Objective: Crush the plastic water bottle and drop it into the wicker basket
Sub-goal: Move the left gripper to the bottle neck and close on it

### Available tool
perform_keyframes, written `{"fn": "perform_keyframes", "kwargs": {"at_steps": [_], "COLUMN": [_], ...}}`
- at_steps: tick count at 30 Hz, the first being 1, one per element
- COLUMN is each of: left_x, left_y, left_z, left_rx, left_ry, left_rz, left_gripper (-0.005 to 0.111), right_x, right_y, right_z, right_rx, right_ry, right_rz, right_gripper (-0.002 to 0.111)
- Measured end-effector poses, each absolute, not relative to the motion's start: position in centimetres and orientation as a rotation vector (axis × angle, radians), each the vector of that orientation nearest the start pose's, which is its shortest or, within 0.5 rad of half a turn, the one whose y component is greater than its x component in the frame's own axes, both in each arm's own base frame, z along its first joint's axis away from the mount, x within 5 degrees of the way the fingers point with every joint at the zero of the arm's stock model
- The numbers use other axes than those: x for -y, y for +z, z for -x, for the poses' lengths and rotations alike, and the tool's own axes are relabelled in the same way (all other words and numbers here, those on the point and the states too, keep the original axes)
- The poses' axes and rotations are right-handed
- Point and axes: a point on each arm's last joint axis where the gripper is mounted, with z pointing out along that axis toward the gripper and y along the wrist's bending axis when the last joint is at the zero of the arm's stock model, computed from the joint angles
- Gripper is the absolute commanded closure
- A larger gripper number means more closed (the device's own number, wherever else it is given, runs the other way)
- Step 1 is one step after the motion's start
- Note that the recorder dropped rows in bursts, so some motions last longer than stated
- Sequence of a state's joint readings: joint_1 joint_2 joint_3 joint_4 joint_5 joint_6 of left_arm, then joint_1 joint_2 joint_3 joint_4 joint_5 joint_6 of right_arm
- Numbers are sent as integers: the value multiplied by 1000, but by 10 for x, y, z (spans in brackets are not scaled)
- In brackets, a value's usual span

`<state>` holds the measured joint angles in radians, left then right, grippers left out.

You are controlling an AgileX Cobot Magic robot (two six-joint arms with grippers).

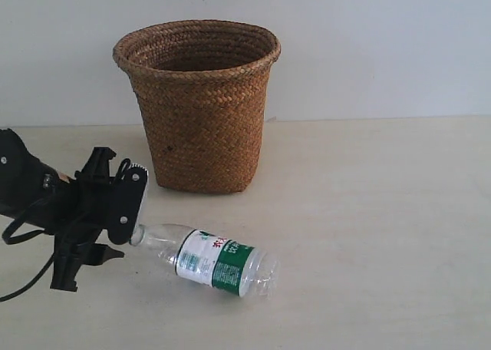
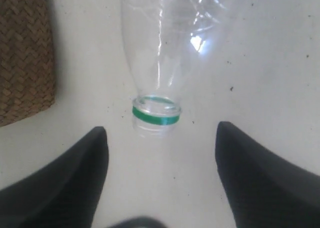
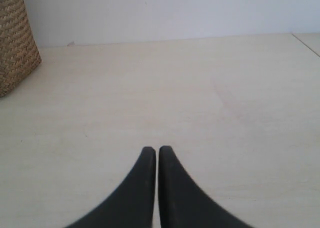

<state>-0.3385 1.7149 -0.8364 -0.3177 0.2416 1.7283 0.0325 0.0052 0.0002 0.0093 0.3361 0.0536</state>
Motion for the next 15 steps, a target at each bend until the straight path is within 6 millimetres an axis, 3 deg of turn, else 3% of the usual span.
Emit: {"fn": "perform_keyframes", "kwargs": {"at_steps": [6, 15], "left_x": [113, 116], "left_y": [141, 135], "left_z": [-304, -312], "left_rx": [-1658, -1651], "left_ry": [316, 339], "left_rz": [-2035, -2025], "left_gripper": [50, 50], "right_x": [-2, -2], "right_y": [183, 183], "right_z": [-54, -54], "right_rx": [-1825, -1825], "right_ry": [70, 70], "right_rz": [-25, -25], "right_gripper": [108, 108]}}
